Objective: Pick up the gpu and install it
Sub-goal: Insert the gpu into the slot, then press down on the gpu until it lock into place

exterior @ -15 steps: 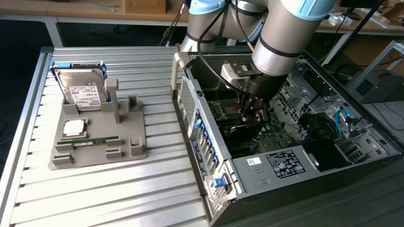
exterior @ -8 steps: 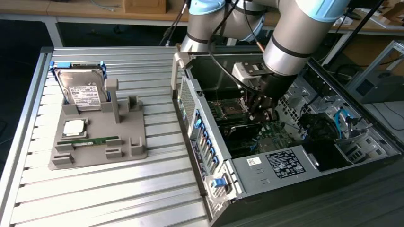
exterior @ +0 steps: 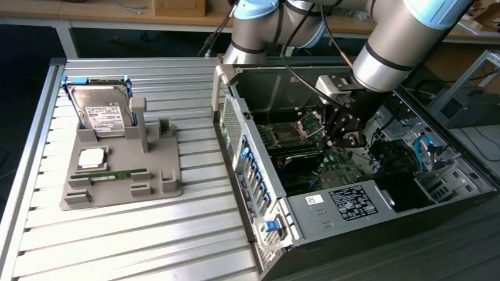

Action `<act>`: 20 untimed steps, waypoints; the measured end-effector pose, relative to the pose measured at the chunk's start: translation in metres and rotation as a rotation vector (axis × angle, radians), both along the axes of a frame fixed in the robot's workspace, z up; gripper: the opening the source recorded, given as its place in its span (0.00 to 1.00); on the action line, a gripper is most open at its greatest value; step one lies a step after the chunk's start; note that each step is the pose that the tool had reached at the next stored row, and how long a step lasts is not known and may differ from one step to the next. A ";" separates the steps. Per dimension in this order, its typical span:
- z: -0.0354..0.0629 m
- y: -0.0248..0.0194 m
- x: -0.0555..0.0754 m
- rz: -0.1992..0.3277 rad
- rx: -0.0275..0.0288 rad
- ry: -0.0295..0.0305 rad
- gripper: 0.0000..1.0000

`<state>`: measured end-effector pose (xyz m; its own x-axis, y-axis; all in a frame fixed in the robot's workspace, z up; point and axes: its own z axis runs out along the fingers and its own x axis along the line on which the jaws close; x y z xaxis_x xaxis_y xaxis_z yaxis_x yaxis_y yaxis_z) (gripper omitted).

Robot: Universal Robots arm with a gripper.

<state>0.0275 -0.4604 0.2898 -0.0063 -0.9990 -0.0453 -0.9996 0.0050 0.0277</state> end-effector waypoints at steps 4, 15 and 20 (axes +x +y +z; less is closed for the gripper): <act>0.0000 0.0000 0.007 0.000 0.0007 0.0054 0.11; 0.0000 0.0000 0.007 0.000 0.0007 0.0054 0.11; -0.0002 0.0001 -0.010 0.000 0.0008 0.0043 0.11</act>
